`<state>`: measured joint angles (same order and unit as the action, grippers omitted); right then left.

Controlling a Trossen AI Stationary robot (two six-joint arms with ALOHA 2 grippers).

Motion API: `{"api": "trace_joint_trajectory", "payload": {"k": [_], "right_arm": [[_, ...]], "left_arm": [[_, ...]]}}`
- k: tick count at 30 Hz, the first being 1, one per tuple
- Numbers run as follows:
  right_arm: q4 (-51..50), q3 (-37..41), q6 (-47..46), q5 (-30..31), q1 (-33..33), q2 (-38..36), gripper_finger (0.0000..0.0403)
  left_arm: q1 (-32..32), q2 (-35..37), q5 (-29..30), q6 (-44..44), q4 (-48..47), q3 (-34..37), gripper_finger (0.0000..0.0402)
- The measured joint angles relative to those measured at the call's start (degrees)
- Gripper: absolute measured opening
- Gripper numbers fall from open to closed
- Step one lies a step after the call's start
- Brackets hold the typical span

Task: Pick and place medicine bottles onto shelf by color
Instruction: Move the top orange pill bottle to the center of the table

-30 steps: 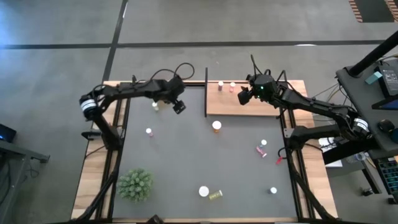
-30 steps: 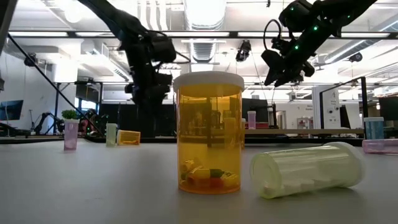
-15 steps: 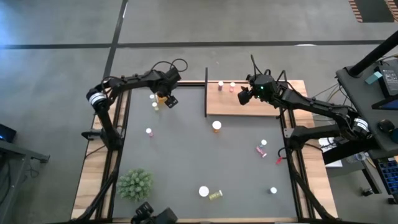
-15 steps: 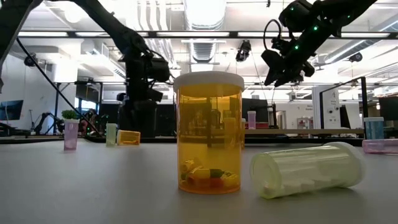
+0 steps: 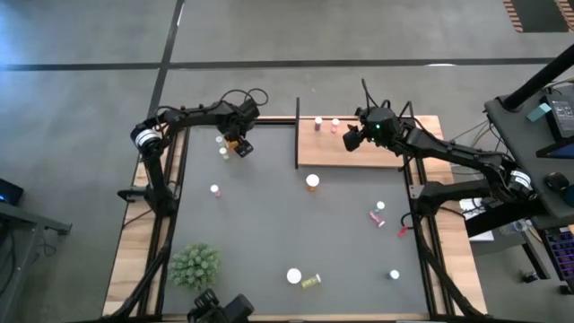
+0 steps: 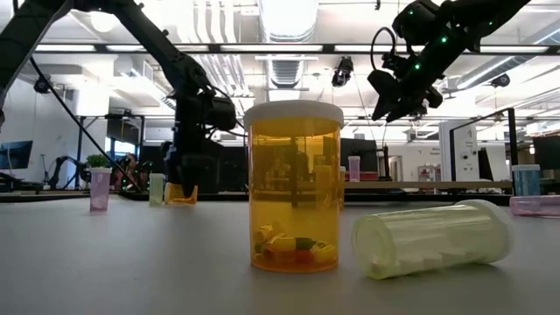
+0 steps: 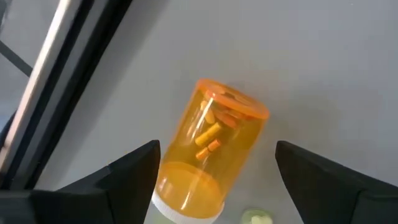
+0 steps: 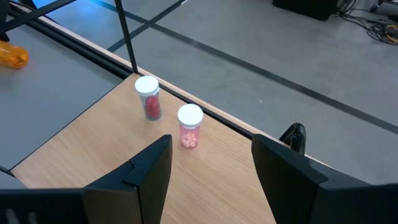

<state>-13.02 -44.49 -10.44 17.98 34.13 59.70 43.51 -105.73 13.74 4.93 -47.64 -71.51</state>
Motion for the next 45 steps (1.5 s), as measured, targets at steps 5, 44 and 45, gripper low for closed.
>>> {"api": "trace_joint_trajectory", "payload": {"k": [5, 44, 45], "right_arm": [[0.0, 0.0, 0.0, 0.0, 0.0, 0.0, 0.0212], [0.0, 0.0, 0.0, 0.0, 0.0, 0.0, 0.0212], [0.0, 0.0, 0.0, 0.0, 0.0, 0.0, 0.0212]], "left_arm": [[0.0, 0.0, 0.0, -0.1, 0.2, 0.5, 0.0254], [-38.0, 2.8, -9.2, -15.0, 1.6, 1.0, 0.0172], [-38.8, 2.8, -9.2, -13.3, 2.7, 1.0, 0.0172]]}}
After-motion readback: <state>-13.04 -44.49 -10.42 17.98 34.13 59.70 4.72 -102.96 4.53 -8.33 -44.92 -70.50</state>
